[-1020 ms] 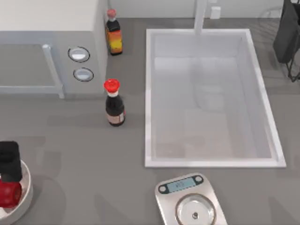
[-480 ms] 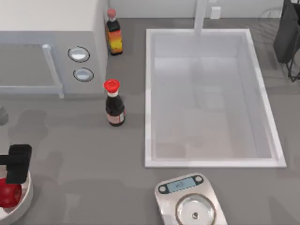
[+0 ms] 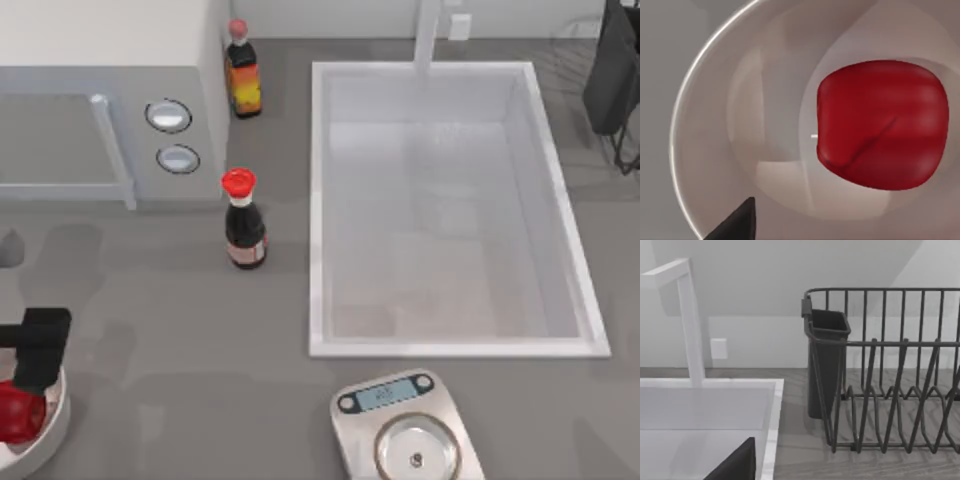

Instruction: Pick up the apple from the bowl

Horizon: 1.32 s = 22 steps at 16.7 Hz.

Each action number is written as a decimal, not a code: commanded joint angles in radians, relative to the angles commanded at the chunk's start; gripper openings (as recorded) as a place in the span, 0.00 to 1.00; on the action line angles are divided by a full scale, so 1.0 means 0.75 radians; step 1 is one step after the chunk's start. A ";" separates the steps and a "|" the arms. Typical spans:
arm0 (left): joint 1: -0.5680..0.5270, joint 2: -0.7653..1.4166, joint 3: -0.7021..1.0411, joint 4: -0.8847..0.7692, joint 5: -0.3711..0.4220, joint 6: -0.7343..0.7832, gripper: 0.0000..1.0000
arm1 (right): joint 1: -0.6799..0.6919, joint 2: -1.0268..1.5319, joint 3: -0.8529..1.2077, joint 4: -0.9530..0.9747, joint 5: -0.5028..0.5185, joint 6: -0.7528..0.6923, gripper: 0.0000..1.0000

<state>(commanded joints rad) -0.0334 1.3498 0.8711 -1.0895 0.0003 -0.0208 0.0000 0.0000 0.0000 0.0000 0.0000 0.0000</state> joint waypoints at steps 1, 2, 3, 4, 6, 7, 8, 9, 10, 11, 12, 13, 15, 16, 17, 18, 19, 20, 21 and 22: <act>0.000 0.002 -0.002 0.003 0.000 0.000 1.00 | 0.000 0.000 0.000 0.000 0.000 0.000 1.00; 0.000 0.011 -0.013 0.019 0.000 0.000 1.00 | 0.000 0.000 0.000 0.000 0.000 0.000 1.00; 0.000 0.027 -0.033 0.050 0.000 0.001 1.00 | 0.000 0.000 0.000 0.000 0.000 0.000 1.00; 0.000 0.050 -0.058 0.094 0.000 0.002 1.00 | 0.000 0.000 0.000 0.000 0.000 0.000 1.00; 0.000 0.108 -0.123 0.223 0.000 0.004 1.00 | 0.000 0.000 0.000 0.000 0.000 0.000 1.00; 0.000 0.140 -0.160 0.302 0.000 0.005 1.00 | 0.000 0.000 0.000 0.000 0.000 0.000 1.00; 0.000 0.174 -0.199 0.385 0.000 0.006 1.00 | 0.000 0.000 0.000 0.000 0.000 0.000 1.00; 0.000 0.207 -0.238 0.465 0.000 0.007 1.00 | 0.000 0.000 0.000 0.000 0.000 0.000 1.00; 0.000 0.238 -0.275 0.537 0.000 0.008 1.00 | 0.000 0.000 0.000 0.000 0.000 0.000 1.00; 0.000 0.267 -0.309 0.596 0.000 0.009 1.00 | 0.000 0.000 0.000 0.000 0.000 0.000 1.00; 0.000 0.291 -0.337 0.640 0.000 0.010 1.00 | 0.000 0.000 0.000 0.000 0.000 0.000 1.00; 0.000 0.309 -0.358 0.671 0.000 0.010 1.00 | 0.000 0.000 0.000 0.000 0.000 0.000 1.00; 0.000 0.322 -0.371 0.689 0.000 0.011 1.00 | 0.000 0.000 0.000 0.000 0.000 0.000 1.00; 0.000 0.322 -0.371 0.689 0.000 0.011 1.00 | 0.000 0.000 0.000 0.000 0.000 0.000 1.00; 0.000 0.322 -0.371 0.689 0.000 0.011 1.00 | 0.000 0.000 0.000 0.000 0.000 0.000 1.00; 0.000 0.322 -0.371 0.689 0.000 0.011 1.00 | 0.000 0.000 0.000 0.000 0.000 0.000 1.00; 0.000 0.322 -0.371 0.689 0.000 0.011 0.92 | 0.000 0.000 0.000 0.000 0.000 0.000 1.00; 0.000 0.322 -0.371 0.689 0.000 0.011 0.85 | 0.000 0.000 0.000 0.000 0.000 0.000 1.00; 0.000 0.322 -0.371 0.689 0.000 0.011 0.77 | 0.000 0.000 0.000 0.000 0.000 0.000 1.00; 0.000 0.322 -0.371 0.689 0.000 0.011 0.70 | 0.000 0.000 0.000 0.000 0.000 0.000 1.00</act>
<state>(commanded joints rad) -0.0331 1.5910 0.5926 -0.5724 0.0000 -0.0128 0.0000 0.0000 0.0000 0.0000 0.0000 0.0000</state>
